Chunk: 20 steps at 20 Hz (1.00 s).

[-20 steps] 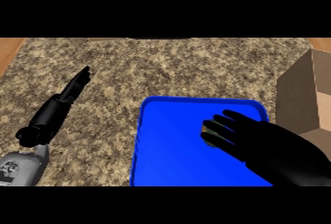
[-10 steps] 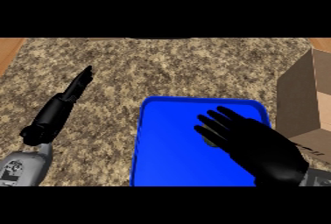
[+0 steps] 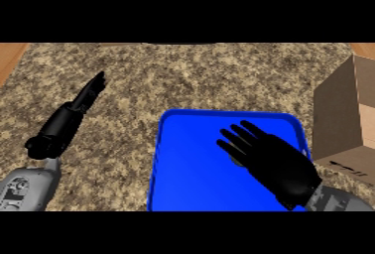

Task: Pick the squash from the tray and place it in the cardboard box

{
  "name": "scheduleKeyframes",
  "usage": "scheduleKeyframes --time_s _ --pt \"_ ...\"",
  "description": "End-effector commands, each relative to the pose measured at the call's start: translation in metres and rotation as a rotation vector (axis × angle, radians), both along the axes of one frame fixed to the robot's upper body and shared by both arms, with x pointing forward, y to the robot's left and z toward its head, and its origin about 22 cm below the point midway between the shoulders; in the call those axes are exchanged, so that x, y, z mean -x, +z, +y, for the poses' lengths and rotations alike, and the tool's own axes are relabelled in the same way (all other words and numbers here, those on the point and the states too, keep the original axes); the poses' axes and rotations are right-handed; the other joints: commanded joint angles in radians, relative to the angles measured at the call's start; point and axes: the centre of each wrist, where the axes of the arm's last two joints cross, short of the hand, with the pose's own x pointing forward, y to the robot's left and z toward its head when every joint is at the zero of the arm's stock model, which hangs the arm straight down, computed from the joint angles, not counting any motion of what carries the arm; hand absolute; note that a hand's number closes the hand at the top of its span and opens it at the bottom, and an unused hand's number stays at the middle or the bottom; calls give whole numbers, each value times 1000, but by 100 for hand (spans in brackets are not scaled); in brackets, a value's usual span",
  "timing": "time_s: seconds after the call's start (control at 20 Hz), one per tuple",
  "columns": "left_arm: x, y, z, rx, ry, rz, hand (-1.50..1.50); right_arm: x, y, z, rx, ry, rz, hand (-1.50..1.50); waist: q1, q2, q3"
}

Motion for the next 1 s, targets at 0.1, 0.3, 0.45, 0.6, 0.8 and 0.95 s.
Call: scheduleKeyframes --time_s 0.1,0.3,0.45,0.6,0.8,0.95 --pt "4 -6 -23 -9 8 -15 0 -17 -21 6 9 0 -4 -150 0 0 0" --pt "5 -4 9 -3 11 -5 0 -27 -25 -7 -16 6 25 -150 1 0 0" --pt "-1 -1 -8 -4 0 -3 0 -19 -26 5 22 28 48 -150 -1 0 0" --pt "1 -3 -3 -8 14 -17 0 -29 -42 3 26 -4 23 -150 -1 0 0" --pt "-4 3 -2 -6 9 -8 0 -21 -35 7 41 -38 -6 -150 -3 0 0" --pt "12 -20 5 2 -4 3 0 -34 -77 8 59 -53 6 -150 3 1 0"
